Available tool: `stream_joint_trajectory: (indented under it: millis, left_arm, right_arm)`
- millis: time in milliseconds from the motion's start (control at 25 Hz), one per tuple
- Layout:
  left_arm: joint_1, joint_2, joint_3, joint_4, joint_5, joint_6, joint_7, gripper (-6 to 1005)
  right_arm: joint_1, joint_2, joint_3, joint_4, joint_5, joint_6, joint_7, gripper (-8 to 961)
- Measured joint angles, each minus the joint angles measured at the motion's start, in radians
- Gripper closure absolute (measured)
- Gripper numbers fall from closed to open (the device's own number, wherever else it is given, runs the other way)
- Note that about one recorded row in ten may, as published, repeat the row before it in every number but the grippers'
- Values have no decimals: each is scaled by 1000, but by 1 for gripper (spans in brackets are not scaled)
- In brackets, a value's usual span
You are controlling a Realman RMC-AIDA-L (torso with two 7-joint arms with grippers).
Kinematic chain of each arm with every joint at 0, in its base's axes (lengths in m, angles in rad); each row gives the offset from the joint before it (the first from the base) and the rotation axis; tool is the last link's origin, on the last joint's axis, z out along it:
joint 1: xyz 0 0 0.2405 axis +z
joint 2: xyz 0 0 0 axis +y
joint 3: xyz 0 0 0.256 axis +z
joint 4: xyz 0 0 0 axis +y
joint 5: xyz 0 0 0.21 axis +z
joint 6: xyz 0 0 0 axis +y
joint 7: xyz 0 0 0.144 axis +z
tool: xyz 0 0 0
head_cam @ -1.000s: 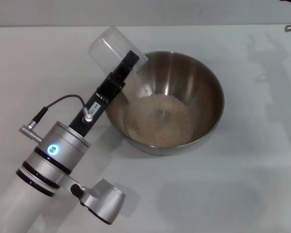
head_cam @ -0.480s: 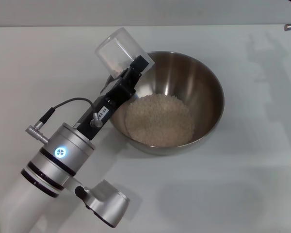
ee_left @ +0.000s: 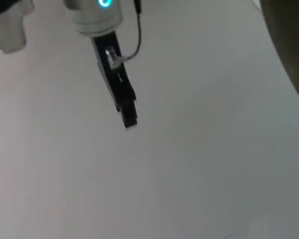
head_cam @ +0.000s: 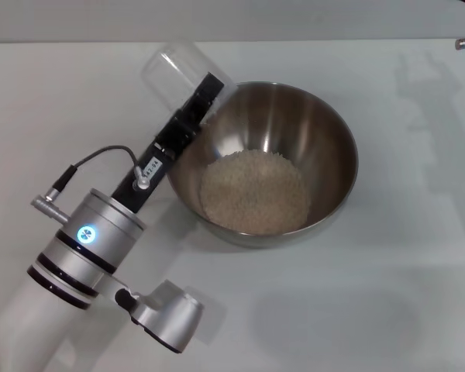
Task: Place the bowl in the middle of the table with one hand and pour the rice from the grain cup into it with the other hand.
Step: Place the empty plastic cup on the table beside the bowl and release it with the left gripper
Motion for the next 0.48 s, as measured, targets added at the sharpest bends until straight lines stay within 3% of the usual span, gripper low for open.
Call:
stream_joint_trajectory:
  millis: [160, 480]
  left_arm:
    - [0, -1, 37, -2, 0, -2, -6, 980]
    - [2, 0, -18, 4, 6, -23, -74, 980]
  right_arm:
    - [2, 0, 0, -2, 1, 0, 0, 519]
    - [4, 0, 0, -7, 2, -2, 0, 519]
